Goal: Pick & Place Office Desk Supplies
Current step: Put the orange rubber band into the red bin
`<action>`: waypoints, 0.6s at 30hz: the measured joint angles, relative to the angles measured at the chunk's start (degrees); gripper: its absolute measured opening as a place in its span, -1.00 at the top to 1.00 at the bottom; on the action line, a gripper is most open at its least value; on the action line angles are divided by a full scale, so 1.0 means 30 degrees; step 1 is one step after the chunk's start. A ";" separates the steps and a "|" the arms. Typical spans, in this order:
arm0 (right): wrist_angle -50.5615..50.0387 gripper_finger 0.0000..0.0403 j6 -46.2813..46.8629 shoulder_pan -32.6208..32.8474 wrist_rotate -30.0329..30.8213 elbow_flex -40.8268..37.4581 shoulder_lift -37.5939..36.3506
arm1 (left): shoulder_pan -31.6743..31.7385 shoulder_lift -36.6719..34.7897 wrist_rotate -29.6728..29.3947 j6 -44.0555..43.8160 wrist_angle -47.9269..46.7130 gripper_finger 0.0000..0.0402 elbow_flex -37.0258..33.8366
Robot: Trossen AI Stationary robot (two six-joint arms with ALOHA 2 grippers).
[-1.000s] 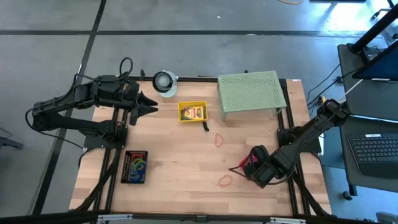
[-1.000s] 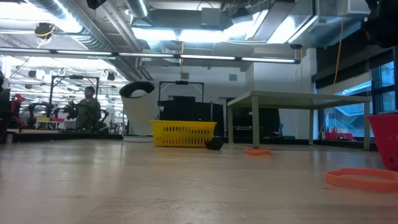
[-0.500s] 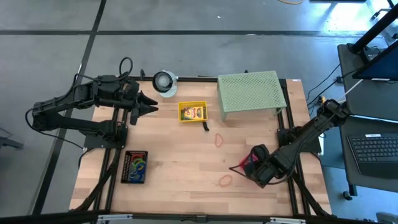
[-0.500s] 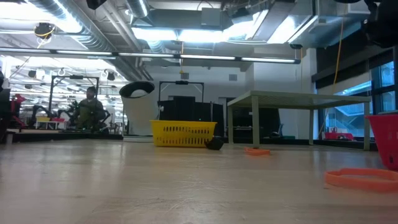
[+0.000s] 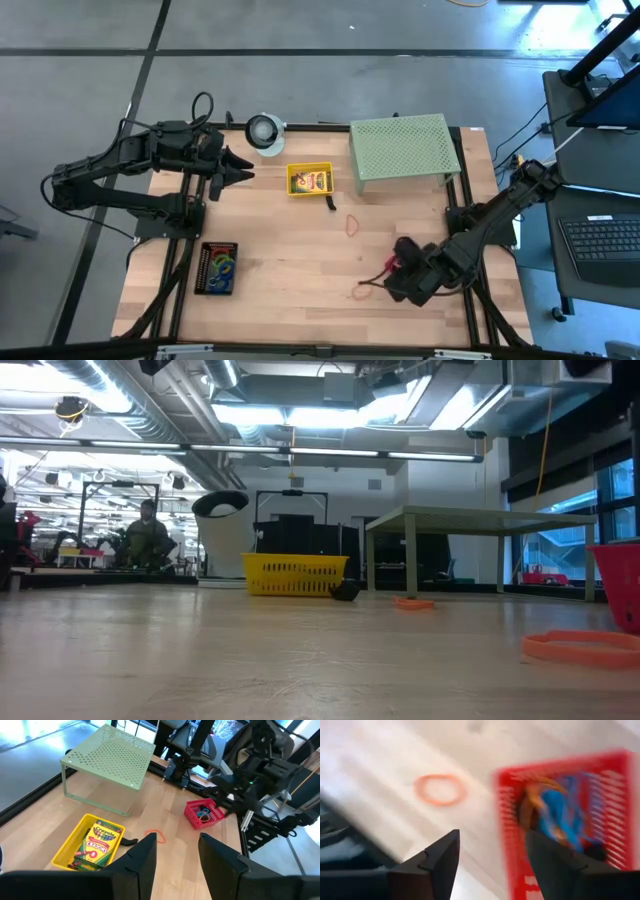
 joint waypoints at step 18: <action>0.4406 0.33 -2.1229 -0.4194 -0.2438 0.2683 0.4747 | -0.0007 0.0236 -0.0336 -0.0039 -0.0228 0.30 0.0000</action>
